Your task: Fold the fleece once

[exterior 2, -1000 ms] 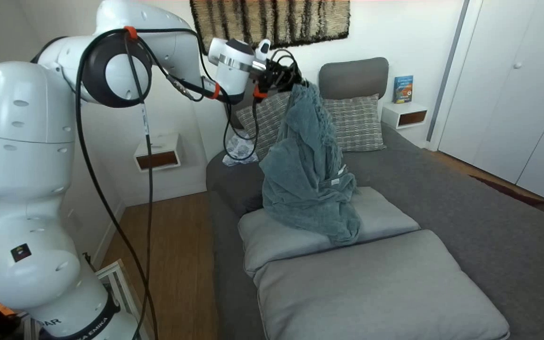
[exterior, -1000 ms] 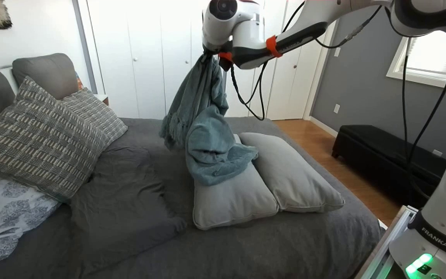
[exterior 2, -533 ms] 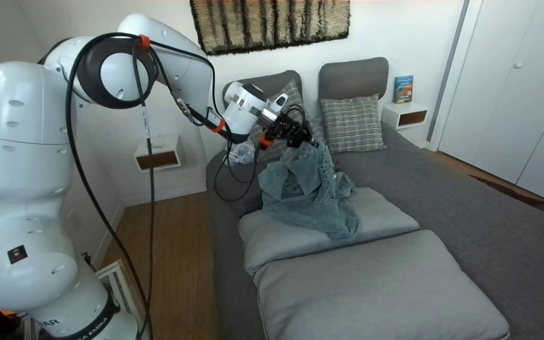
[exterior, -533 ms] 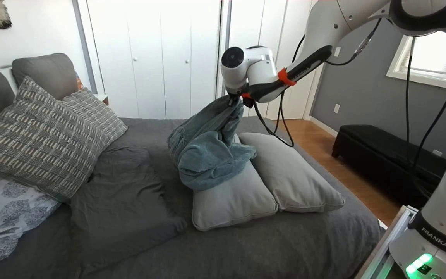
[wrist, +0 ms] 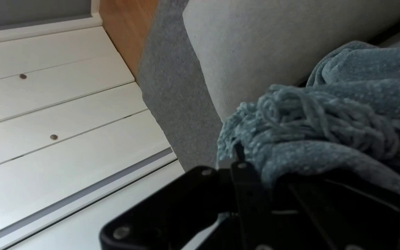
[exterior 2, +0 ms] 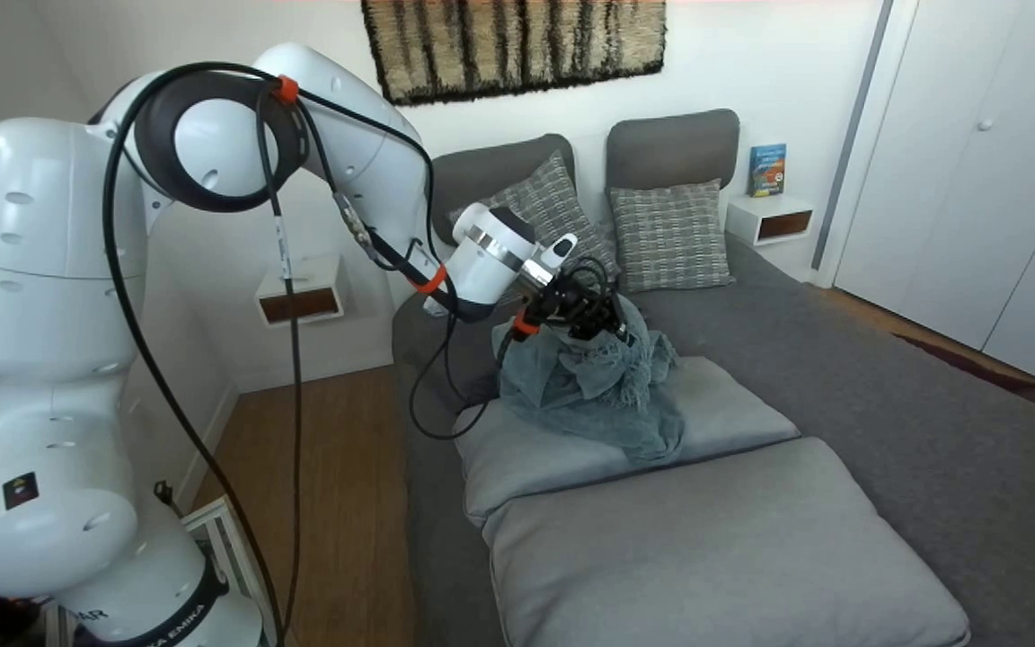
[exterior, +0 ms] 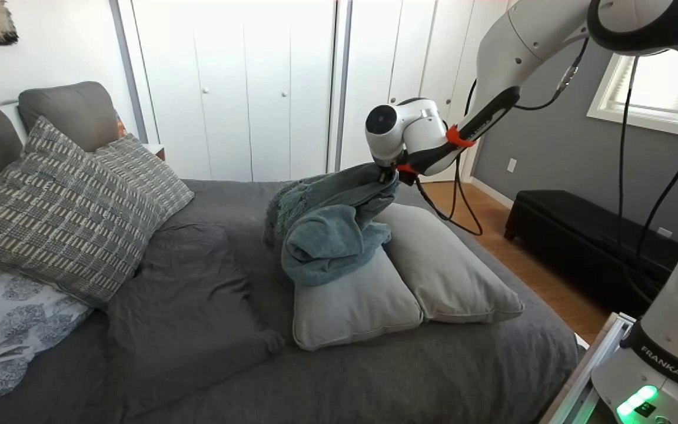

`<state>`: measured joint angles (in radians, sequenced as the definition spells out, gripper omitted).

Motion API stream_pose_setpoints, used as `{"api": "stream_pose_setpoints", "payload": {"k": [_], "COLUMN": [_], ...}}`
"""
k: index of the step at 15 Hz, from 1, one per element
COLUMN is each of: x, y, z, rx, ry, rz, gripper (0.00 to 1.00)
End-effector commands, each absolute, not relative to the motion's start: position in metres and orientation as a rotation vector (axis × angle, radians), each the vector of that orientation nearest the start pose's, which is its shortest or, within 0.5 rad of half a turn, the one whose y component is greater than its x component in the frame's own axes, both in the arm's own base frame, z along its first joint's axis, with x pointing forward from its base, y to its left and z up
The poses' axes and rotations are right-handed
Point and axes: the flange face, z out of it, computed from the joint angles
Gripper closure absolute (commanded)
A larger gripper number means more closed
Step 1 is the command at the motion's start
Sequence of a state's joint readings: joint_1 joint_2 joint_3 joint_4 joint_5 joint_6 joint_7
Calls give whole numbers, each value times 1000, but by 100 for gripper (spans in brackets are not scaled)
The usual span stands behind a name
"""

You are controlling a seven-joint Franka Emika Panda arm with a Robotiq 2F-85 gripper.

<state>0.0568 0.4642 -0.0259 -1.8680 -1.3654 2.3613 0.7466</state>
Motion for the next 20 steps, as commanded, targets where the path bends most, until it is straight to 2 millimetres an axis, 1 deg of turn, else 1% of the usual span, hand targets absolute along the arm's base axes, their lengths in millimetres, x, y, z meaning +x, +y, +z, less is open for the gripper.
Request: {"api": "stream_pose_setpoints", "payload": {"k": [1, 3, 5, 6, 7, 8, 9, 11, 13, 14, 16, 18, 19, 20], "x": [648, 648, 648, 648, 656, 664, 671, 689, 706, 714, 727, 737, 741, 745], "y": [3, -2, -1, -1, -2, -8, -17, -47, -75, -91, -118, -134, -138, -139], "z": [275, 273, 273, 273, 271, 268, 263, 247, 225, 210, 187, 168, 166, 165], "rx": [2211, 2215, 2215, 2215, 2240, 2259, 2290, 2410, 2519, 2581, 2693, 2798, 2839, 2873], "ry": [355, 351, 352, 352, 346, 308, 282, 195, 139, 100, 13, -89, -124, -152], "rz": [455, 456, 458, 458, 460, 458, 434, 408, 379, 354, 290, 229, 211, 194], "gripper": [93, 93, 93, 98, 98, 98, 98, 98, 98, 98, 98, 98, 98, 68]}}
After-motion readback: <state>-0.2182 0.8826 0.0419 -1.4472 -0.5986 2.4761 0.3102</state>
